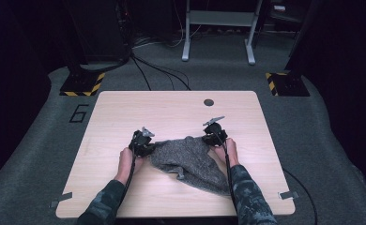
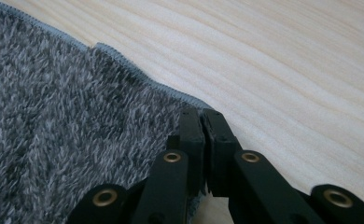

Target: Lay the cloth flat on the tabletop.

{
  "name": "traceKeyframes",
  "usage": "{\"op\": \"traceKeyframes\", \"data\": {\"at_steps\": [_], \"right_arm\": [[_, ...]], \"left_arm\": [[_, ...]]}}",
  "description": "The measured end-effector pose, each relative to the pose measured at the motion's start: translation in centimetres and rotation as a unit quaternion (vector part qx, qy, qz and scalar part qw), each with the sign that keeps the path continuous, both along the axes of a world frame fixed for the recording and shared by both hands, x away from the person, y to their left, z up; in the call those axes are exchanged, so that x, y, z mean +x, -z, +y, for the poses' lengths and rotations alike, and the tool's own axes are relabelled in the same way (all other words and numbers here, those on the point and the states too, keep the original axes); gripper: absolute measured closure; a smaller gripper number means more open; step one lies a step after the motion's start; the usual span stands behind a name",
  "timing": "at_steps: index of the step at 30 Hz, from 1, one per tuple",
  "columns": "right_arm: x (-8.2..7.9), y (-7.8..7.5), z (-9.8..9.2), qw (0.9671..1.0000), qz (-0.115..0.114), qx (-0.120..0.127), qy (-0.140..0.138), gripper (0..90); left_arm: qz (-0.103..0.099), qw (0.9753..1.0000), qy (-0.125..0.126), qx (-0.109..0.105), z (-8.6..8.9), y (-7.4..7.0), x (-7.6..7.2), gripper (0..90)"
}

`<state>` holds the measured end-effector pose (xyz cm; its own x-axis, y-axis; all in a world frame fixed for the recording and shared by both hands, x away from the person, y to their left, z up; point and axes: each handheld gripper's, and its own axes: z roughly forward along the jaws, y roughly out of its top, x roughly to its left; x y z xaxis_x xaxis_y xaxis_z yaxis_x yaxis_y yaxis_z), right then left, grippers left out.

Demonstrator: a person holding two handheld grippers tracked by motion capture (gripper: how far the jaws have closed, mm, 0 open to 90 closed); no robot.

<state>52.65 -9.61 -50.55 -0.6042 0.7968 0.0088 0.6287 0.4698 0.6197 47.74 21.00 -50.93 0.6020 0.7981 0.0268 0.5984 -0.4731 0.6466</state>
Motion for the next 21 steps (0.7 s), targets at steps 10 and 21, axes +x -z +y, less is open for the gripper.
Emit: {"op": "traceKeyframes", "data": {"at_steps": [10, 21], "right_arm": [[-2.0, -0.5, -1.4, 0.9996, -0.008, 0.019, 0.021, 88.7], [-5.4, -2.6, -2.2, 0.9990, -0.028, 0.032, 0.011, 88.9]], "left_arm": [[0.018, 0.9995, 0.012, -0.021, 1.0, -0.3, -0.8, 87.8], [0.014, 0.9989, 0.018, -0.041, 1.5, -1.2, -2.1, 88.2]]}}
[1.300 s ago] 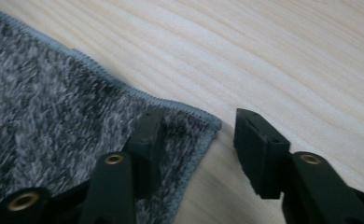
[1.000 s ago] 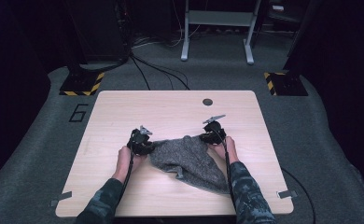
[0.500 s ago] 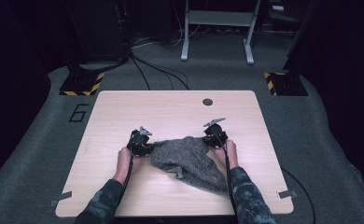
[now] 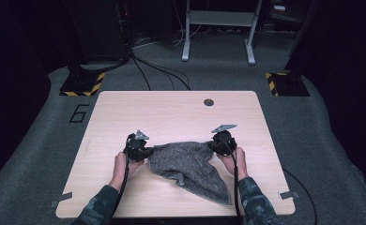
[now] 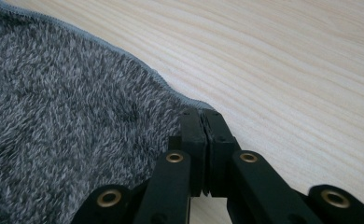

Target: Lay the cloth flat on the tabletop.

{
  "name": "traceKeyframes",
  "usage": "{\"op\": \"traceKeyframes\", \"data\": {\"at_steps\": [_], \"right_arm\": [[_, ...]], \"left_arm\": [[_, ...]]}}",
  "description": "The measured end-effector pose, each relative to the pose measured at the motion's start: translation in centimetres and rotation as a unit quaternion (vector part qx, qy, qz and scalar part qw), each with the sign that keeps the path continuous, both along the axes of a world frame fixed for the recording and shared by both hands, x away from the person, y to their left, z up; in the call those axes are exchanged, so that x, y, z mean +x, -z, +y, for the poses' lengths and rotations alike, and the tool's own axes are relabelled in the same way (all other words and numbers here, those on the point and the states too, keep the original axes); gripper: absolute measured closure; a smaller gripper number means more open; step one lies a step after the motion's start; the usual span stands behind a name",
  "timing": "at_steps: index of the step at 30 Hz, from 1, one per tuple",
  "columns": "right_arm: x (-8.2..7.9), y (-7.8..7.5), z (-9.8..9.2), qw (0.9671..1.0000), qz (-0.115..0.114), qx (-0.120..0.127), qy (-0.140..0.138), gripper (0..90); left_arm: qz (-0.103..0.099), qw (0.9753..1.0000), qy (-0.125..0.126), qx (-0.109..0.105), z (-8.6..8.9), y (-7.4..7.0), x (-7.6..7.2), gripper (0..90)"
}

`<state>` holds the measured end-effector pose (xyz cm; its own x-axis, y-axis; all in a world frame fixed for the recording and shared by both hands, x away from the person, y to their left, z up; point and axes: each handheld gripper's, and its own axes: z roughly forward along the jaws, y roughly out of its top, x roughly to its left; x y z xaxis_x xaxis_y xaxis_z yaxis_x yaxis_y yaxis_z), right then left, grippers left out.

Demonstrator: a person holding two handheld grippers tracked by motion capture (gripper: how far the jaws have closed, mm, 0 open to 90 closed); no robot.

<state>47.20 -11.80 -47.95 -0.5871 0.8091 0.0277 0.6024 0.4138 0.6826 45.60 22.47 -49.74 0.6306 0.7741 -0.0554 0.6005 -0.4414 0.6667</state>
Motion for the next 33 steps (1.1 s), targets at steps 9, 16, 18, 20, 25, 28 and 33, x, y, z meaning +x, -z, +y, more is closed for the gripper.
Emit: {"op": "traceKeyframes", "data": {"at_steps": [9, 16, 18, 20, 25, 28, 33], "right_arm": [[0.8, 0.2, -0.1, 0.9999, 0.012, 0.002, -0.001, 89.1], [0.3, 0.5, -0.2, 0.9999, 0.015, 0.003, 0.000, 89.2], [1.8, -0.1, 0.1, 0.9999, 0.011, -0.010, -0.002, 89.5], [4.6, -1.5, 0.4, 0.9999, -0.004, -0.013, 0.002, 89.6], [9.8, -11.5, 0.1, 0.9934, -0.096, 0.026, 0.058, 89.6], [8.6, -16.8, -0.1, 0.9851, -0.161, 0.039, 0.048, 89.5], [4.1, -16.3, -0.5, 0.9794, -0.200, 0.024, 0.006, 89.3]], "left_arm": [[0.017, 0.9998, -0.008, -0.009, 0.4, 0.6, 1.0, 88.5], [0.016, 0.9996, -0.010, -0.019, 0.5, 0.8, 0.8, 88.8], [0.003, 0.9997, -0.020, -0.013, 0.3, -0.1, 2.8, 89.0], [-0.014, 0.9989, -0.043, -0.010, 0.2, -2.3, 5.8, 89.2], [-0.156, 0.9833, -0.090, -0.023, 0.5, -14.3, 9.5, 89.1], [-0.228, 0.9708, -0.074, -0.008, 0.6, -18.7, 7.6, 89.1], [-0.247, 0.9679, -0.046, -0.002, 0.9, -15.7, 3.5, 88.9]]}}
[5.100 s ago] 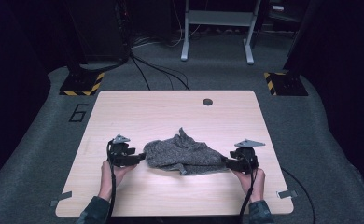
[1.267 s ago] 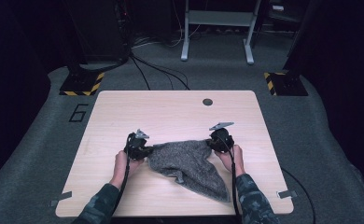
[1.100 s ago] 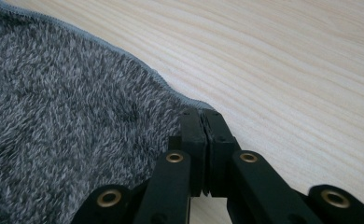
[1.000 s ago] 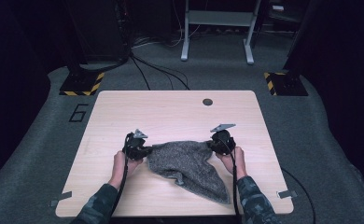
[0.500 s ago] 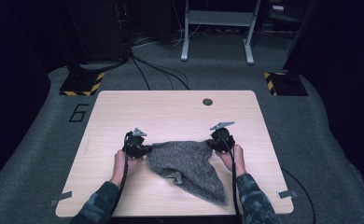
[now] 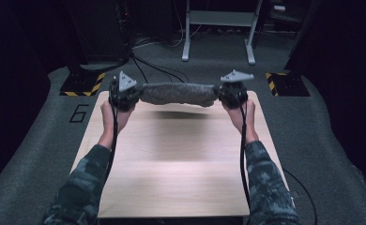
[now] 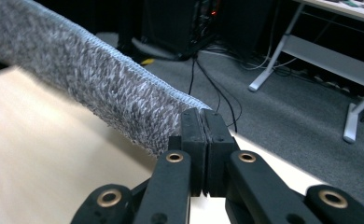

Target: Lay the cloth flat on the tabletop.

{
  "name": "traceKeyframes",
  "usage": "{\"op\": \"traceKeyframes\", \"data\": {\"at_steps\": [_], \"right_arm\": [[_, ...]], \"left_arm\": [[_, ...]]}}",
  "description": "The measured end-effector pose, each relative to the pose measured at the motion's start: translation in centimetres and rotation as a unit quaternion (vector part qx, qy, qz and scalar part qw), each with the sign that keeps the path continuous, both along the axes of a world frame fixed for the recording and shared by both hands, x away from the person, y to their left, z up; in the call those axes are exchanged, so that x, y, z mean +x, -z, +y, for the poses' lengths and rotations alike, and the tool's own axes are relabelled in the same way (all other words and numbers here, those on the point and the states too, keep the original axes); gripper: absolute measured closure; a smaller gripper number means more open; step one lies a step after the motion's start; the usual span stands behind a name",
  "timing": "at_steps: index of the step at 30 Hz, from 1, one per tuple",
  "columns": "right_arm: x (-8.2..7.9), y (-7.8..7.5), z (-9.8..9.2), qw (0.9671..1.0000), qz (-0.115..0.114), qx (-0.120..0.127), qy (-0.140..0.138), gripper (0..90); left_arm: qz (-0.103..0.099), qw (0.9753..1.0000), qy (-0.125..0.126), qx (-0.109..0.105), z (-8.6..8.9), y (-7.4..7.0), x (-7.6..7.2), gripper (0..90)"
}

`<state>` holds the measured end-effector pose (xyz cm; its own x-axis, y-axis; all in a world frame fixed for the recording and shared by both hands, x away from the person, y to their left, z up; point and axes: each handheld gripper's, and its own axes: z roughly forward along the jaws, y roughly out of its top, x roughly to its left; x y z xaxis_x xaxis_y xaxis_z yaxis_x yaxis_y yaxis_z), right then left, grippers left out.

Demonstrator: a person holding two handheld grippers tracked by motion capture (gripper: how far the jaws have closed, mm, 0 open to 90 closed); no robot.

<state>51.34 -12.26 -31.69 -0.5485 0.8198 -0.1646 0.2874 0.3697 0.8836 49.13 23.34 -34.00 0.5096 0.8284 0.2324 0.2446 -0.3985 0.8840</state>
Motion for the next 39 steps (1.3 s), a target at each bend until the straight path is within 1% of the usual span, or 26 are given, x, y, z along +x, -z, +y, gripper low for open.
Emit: {"op": "traceKeyframes", "data": {"at_steps": [1, 2, 3, 5, 7, 8, 9, 10, 11, 12, 14, 16, 17, 20, 22, 24, 25, 27, 29, 30, 32, 33, 34, 36, 37, 39], "right_arm": [[-0.9, 1.2, -0.1, 1.0000, 0.000, -0.005, -0.003, 89.2], [-1.6, 2.2, -0.2, 0.9999, 0.006, -0.010, -0.008, 89.2], [-2.4, 3.8, -0.3, 0.9998, 0.010, -0.013, -0.010, 89.1], [-4.0, 7.5, -0.6, 0.9990, 0.034, -0.024, -0.015, 88.9], [-5.7, 11.0, -0.8, 0.9977, 0.061, -0.024, -0.014, 88.3], [-6.5, 12.6, -0.9, 0.9962, 0.080, -0.030, -0.016, 88.0], [-7.3, 14.1, -1.0, 0.9953, 0.090, -0.032, -0.016, 87.8], [-8.0, 15.4, -1.1, 0.9928, 0.112, -0.038, -0.021, 87.4], [-8.7, 16.5, -1.1, 0.9910, 0.123, -0.047, -0.022, 86.5], [-9.3, 17.2, -1.3, 0.9901, 0.131, -0.046, -0.024, 85.0], [-10.3, 17.8, -1.5, 0.9886, 0.144, -0.039, -0.021, 79.1], [-11.3, 17.7, -2.2, 0.9882, 0.148, -0.026, -0.028, 71.6], [-11.7, 17.5, -2.5, 0.9882, 0.150, -0.022, -0.023, 69.0], [-12.1, 16.6, -3.6, 0.9896, 0.143, -0.005, -0.015, 61.4], [-12.0, 15.8, -4.2, 0.9897, 0.142, 0.014, -0.012, 55.1], [-11.8, 15.1, -4.5, 0.9906, 0.134, 0.026, -0.003, 50.2], [-11.6, 15.0, -4.5, 0.9907, 0.134, 0.025, 0.000, 46.2], [-11.0, 15.0, -4.0, 0.9897, 0.142, 0.017, 0.006, 40.4], [-10.4, 15.6, -3.3, 0.9876, 0.156, 0.001, 0.012, 31.2], [-10.1, 15.9, -2.8, 0.9865, 0.163, -0.010, 0.013, 29.0], [-9.5, 16.7, -1.8, 0.9840, 0.173, -0.023, 0.037, 23.1], [-9.2, 17.1, -1.5, 0.9827, 0.176, -0.041, 0.042, 20.1], [-9.0, 17.5, -1.2, 0.9808, 0.181, -0.047, 0.054, 16.2], [-8.6, 18.1, -0.9, 0.9793, 0.185, -0.051, 0.064, 12.8], [-8.3, 18.4, -0.9, 0.9786, 0.187, -0.053, 0.067, 10.9], [-8.0, 18.9, -1.0, 0.9773, 0.193, -0.048, 0.071, 8.8]], "left_arm": [[0.006, 1.0000, 0.005, 0.000, -0.1, 1.3, -0.5, 88.8], [0.013, 0.9999, 0.009, 0.000, -0.1, 3.1, -1.2, 88.8], [0.031, 0.9994, 0.015, 0.007, -0.3, 5.5, -2.1, 88.7], [0.060, 0.9979, 0.024, 0.005, -0.6, 9.3, -3.5, 88.5], [0.090, 0.9953, 0.032, 0.014, -0.8, 12.6, -5.1, 88.0], [0.105, 0.9937, 0.036, 0.013, -0.8, 14.0, -6.0, 87.8], [0.115, 0.9924, 0.039, 0.020, -1.0, 15.2, -6.8, 87.4], [0.123, 0.9913, 0.043, 0.021, -1.0, 16.0, -7.5, 86.5], [0.138, 0.9890, 0.050, 0.020, -1.1, 16.5, -8.2, 84.9], [0.145, 0.9876, 0.056, 0.023, -1.1, 16.8, -8.8, 80.3], [0.160, 0.9851, 0.061, 0.014, -0.8, 16.9, -9.7, 68.3], [0.159, 0.9856, 0.057, 0.008, -0.3, 16.6, -10.4, 57.6], [0.162, 0.9851, 0.056, 0.011, -0.1, 16.2, -10.8, 52.7], [0.138, 0.9893, 0.044, 0.012, 0.4, 15.2, -11.6, 43.4], [0.131, 0.9906, 0.041, 0.002, 0.8, 14.3, -11.7, 39.7], [0.129, 0.9910, 0.036, -0.006, 1.2, 13.6, -11.5, 37.5], [0.124, 0.9917, 0.033, -0.008, 1.2, 13.6, -11.2, 36.3], [0.129, 0.9915, 0.021, -0.002, 1.0, 13.6, -10.2, 32.8], [0.138, 0.9902, 0.017, 0.007, 0.7, 14.0, -9.0, 30.8], [0.140, 0.9900, 0.011, 0.015, 0.4, 14.3, -8.5, 30.1], [0.151, 0.9881, 0.013, 0.022, -0.1, 15.0, -7.5, 29.2], [0.156, 0.9871, 0.011, 0.035, -0.4, 15.3, -7.1, 29.2], [0.160, 0.9863, 0.011, 0.040, -0.6, 15.6, -6.8, 28.7], [0.165, 0.9850, 0.007, 0.049, -0.8, 16.1, -6.5, 28.0], [0.174, 0.9835, 0.009, 0.051, -0.9, 16.3, -6.4, 27.0], [0.174, 0.9831, 0.006, 0.058, -1.1, 16.6, -6.5, 26.4]]}}
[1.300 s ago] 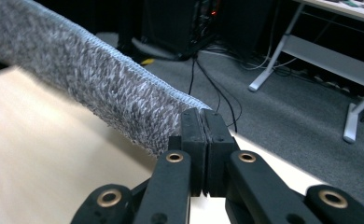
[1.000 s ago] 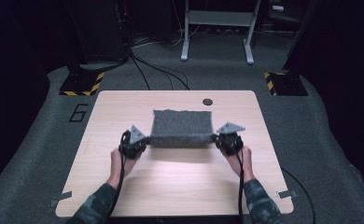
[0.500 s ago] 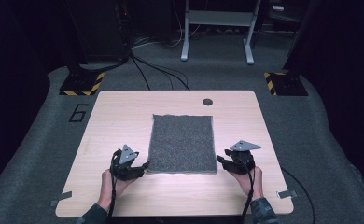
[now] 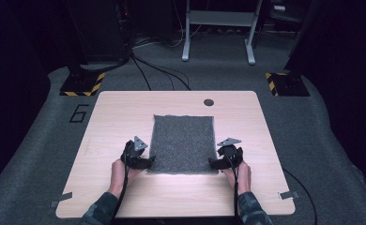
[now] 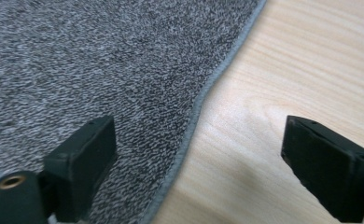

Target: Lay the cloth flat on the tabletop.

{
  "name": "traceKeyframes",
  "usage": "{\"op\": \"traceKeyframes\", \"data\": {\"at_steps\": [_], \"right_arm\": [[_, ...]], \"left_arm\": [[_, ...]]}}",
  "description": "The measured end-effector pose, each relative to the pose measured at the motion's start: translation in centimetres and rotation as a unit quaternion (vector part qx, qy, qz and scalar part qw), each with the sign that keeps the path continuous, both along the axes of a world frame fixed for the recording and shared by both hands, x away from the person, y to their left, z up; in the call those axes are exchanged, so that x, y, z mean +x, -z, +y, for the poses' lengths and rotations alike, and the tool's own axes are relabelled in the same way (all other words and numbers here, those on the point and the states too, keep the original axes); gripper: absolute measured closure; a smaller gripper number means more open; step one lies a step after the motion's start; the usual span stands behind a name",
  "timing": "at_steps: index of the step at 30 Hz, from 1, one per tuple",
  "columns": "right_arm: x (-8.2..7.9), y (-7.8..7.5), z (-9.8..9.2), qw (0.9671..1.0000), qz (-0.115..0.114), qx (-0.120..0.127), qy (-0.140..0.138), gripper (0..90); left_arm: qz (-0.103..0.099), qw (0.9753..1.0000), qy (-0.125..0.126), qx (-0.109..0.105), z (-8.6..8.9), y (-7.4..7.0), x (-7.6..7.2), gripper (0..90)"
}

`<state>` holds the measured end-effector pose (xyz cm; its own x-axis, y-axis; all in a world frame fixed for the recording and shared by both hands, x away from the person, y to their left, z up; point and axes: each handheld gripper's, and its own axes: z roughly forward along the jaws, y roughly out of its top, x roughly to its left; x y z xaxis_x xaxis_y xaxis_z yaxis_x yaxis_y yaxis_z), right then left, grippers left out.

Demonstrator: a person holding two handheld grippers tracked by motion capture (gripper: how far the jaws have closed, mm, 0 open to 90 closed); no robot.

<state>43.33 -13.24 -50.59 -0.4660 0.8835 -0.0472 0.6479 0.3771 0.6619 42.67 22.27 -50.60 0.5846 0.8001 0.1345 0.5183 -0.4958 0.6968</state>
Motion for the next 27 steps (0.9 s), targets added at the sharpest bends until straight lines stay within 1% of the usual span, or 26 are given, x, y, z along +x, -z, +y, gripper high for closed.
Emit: {"op": "traceKeyframes", "data": {"at_steps": [1, 2, 4, 5, 6, 8, 9, 10, 11, 15, 18, 20, 22, 24, 25, 27], "right_arm": [[0.1, 0.1, 0.1, 1.0000, 0.006, 0.001, 0.005, 8.1], [0.2, 0.3, -0.1, 1.0000, 0.003, -0.002, -0.001, 7.6], [0.4, 0.6, -0.1, 0.9999, 0.013, -0.002, 0.002, 6.7], [0.6, 0.8, -0.1, 0.9999, 0.010, -0.003, -0.001, 6.5], [0.6, 1.0, -0.2, 0.9999, 0.016, -0.004, 0.001, 5.8], [0.8, 1.2, -0.4, 0.9997, 0.024, 0.007, 0.005, 4.4], [0.9, 1.3, -0.5, 0.9998, 0.020, 0.007, 0.004, 3.7], [0.9, 1.3, -0.5, 0.9996, 0.024, 0.008, 0.006, 3.1], [0.9, 1.3, -0.5, 0.9996, 0.025, 0.009, 0.008, 2.9], [1.2, 1.5, -0.7, 0.9996, 0.025, 0.012, -0.002, 0.0], [1.5, 1.5, -0.9, 0.9996, 0.024, 0.011, -0.012, 0.0], [1.5, 1.5, -0.9, 0.9994, 0.028, 0.014, -0.014, 0.0], [1.5, 1.6, -1.0, 0.9994, 0.024, 0.016, -0.017, 0.0], [1.5, 1.7, -1.1, 0.9994, 0.019, 0.016, -0.022, 0.0], [1.5, 1.7, -1.0, 0.9994, 0.019, 0.019, -0.020, 0.0], [1.4, 1.7, -1.1, 0.9994, 0.018, 0.015, -0.024, 0.0]], "left_arm": [[0.001, 1.0000, 0.002, 0.005, -0.1, 0.1, -0.1, 26.2], [0.003, 0.9999, 0.002, 0.012, -0.2, 0.2, -0.1, 25.9], [0.007, 0.9998, 0.004, 0.017, -0.3, 0.5, -0.2, 25.2], [0.006, 0.9998, 0.005, 0.017, -0.3, 0.7, -0.2, 25.0], [0.008, 0.9998, 0.003, 0.020, -0.3, 0.8, -0.3, 25.0], [0.003, 0.9999, -0.001, 0.014, -0.2, 1.0, -0.4, 24.7], [0.004, 0.9999, -0.003, 0.014, -0.2, 1.0, -0.5, 24.7], [-0.001, 0.9999, -0.006, 0.011, -0.2, 1.1, -0.6, 24.6], [0.000, 0.9999, -0.008, 0.013, -0.2, 1.1, -0.7, 24.7], [-0.002, 0.9998, -0.012, 0.012, -0.2, 1.1, -1.2, 24.8], [-0.003, 0.9999, -0.013, 0.010, -0.2, 1.2, -1.6, 24.8], [-0.002, 0.9998, -0.015, 0.010, -0.2, 1.2, -1.9, 24.9], [-0.005, 0.9998, -0.016, 0.010, -0.2, 1.2, -2.0, 24.9], [0.003, 0.9998, -0.016, 0.009, -0.1, 1.1, -2.1, 24.9], [0.000, 0.9998, -0.019, 0.005, -0.2, 1.2, -2.2, 24.9], [0.004, 0.9998, -0.015, 0.008, -0.1, 1.1, -2.3, 24.9]]}}
